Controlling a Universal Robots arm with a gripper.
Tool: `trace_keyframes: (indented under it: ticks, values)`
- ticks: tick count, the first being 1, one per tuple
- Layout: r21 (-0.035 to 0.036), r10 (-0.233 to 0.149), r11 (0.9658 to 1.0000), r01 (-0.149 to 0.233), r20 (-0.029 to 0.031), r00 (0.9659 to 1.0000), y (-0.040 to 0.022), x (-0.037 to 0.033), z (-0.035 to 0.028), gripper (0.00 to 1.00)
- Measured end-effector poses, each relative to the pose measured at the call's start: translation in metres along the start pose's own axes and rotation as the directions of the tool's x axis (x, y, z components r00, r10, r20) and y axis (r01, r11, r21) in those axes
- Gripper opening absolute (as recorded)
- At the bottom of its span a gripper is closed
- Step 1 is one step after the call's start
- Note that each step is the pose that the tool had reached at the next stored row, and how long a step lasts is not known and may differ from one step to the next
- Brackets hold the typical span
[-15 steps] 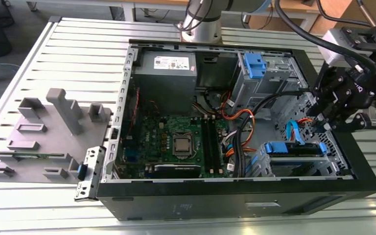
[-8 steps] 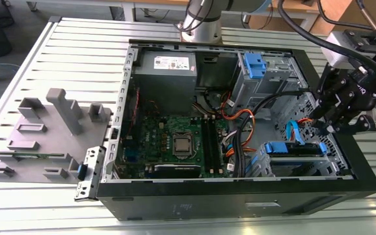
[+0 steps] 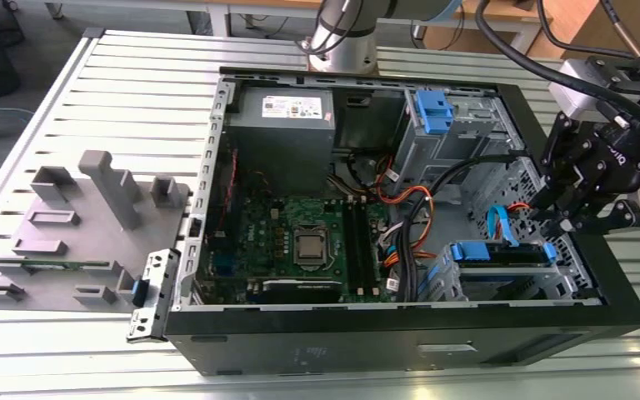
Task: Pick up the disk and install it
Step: 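Insert the second disk wire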
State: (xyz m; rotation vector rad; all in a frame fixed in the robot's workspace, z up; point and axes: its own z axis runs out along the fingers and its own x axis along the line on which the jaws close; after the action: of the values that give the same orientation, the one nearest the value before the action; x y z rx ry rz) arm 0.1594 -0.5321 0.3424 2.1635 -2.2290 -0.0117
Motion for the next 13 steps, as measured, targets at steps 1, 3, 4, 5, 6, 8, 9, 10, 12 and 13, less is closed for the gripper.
trace_keyframes:
  ticks: [1,3,4,5,6,8,9,10,12,13]
  values:
    - [0.0000,0.000,1.0000,0.000,0.0000,1.0000,0.0000,0.0000,0.0000,0.42]
    - [0.0000,0.000,1.0000,0.000,0.0000,1.0000,-0.0001,0.0000,0.0000,0.42]
    - [0.0000,0.000,1.0000,0.000,0.0000,1.0000,-0.0001,0.0000,0.0001,0.42]
    - [0.0000,0.000,1.0000,0.000,0.0001,1.0000,-0.0001,0.0000,0.0001,0.42]
    - [0.0000,0.000,1.0000,0.000,0.0000,1.0000,-0.0001,0.0000,0.0001,0.42]
    - [0.0000,0.000,1.0000,0.000,0.0000,1.0000,-0.0001,0.0000,0.0001,0.41]
    - [-0.0001,0.000,1.0000,0.000,0.0000,1.0000,-0.0001,0.0000,0.0001,0.41]
    - [0.0000,0.000,1.0000,0.000,0.0000,1.0000,-0.0001,0.0000,0.0002,0.41]
    - [0.0000,0.000,1.0000,0.000,0.0001,1.0000,-0.0001,0.0000,0.0002,0.29]
    - [0.0000,0.000,1.0000,0.000,0.0000,1.0000,-0.0001,0.0000,0.0002,0.23]
